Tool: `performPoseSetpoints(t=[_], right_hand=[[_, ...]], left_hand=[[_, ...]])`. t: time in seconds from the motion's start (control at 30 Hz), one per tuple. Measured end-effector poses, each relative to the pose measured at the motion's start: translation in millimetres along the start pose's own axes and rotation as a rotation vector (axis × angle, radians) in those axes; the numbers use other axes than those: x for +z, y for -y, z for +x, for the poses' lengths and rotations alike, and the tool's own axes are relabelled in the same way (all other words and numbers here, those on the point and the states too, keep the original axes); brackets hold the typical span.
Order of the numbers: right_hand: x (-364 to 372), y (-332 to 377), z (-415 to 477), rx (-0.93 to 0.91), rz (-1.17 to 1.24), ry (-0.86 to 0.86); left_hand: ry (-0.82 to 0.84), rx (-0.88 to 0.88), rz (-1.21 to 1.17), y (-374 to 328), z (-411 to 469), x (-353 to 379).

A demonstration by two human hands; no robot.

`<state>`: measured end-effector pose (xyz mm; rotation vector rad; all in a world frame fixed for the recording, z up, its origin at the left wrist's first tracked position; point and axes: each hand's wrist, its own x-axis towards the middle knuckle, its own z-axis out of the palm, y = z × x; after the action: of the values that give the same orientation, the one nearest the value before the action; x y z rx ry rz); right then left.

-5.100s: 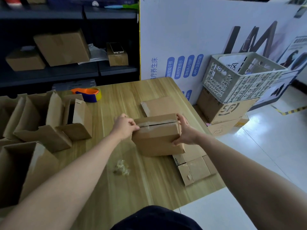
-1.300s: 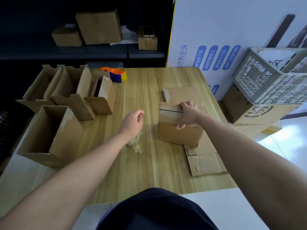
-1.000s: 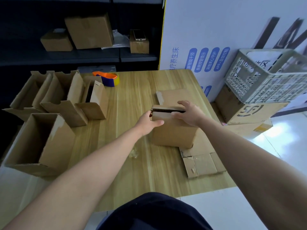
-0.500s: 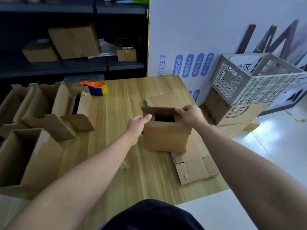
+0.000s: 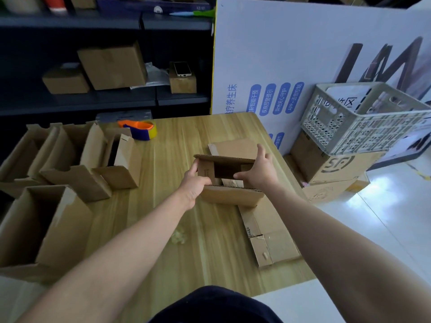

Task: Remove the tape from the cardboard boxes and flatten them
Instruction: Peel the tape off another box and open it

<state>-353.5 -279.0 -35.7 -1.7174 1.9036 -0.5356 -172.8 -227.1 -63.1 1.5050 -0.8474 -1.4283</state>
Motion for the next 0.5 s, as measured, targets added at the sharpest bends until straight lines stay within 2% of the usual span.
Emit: performPoseSetpoints(t=[0.2, 0.5], right_hand=[[2.7, 4.9, -4.3, -0.006, -0.026, -0.026], [-32.4, 11.6, 3.8, -0.124, 0.082, 0.212]], left_hand=[[0.000, -0.023, 0.020, 5.1, 0.0, -3.0], [-0.116, 0.007, 0.052, -0.2, 7.6, -12.6]])
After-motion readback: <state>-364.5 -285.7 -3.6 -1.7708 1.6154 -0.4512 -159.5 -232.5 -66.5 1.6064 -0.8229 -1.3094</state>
